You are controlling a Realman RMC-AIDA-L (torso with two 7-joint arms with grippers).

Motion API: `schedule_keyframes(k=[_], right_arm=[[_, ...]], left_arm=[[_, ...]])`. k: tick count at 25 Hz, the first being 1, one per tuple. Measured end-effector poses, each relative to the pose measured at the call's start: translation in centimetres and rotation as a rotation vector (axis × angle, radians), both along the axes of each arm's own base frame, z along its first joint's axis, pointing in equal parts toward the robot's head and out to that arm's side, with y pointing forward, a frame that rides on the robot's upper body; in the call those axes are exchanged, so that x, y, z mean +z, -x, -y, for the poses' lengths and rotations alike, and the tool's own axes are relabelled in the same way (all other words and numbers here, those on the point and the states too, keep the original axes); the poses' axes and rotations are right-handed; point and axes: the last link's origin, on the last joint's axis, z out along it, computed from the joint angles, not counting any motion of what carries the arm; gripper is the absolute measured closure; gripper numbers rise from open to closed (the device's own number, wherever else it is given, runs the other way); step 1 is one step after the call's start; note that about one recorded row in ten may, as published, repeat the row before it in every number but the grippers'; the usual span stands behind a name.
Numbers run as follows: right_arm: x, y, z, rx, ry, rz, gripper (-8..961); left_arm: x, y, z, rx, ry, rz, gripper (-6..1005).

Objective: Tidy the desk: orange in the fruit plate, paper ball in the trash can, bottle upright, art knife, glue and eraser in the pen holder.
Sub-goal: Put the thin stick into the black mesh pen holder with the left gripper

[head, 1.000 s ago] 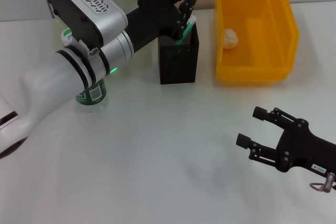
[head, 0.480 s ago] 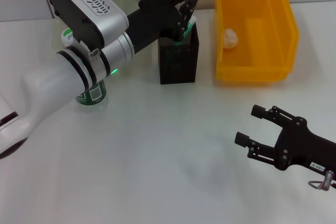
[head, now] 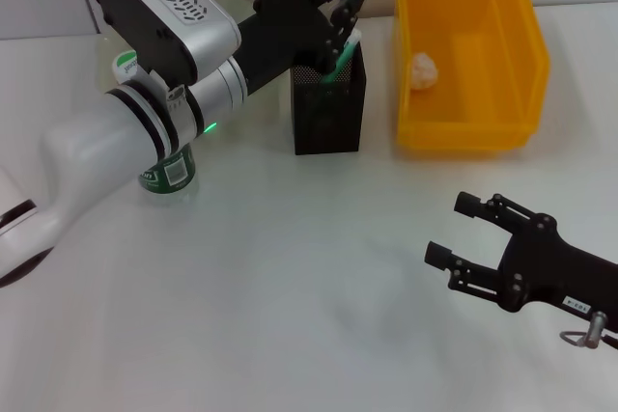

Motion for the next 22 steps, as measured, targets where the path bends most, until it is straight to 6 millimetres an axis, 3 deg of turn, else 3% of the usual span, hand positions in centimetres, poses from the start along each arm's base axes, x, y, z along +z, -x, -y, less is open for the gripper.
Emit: schedule_keyframes(k=[8, 12, 18, 22], right_arm=[[0.0, 0.2, -0.3, 0.008, 0.004, -0.004, 133], [0.0, 0.2, -0.3, 0.009, 0.004, -0.005, 133], [0.2, 0.2, -0.3, 0.009, 0.006, -0.010, 133], [0.4, 0.4, -0.4, 0.012, 0.008, -0.014, 133]], left_arm=[[0.0, 0.2, -0.1, 0.007, -0.002, -0.003, 620], [0.4, -0.4, 0.4, -0.008, 0.034, 0.075, 526], [1.9, -0.4, 1.2, -0.017, 0.122, 0.209, 385], [3.2, 0.0, 2.3, -0.044, 0.207, 0.290, 227]])
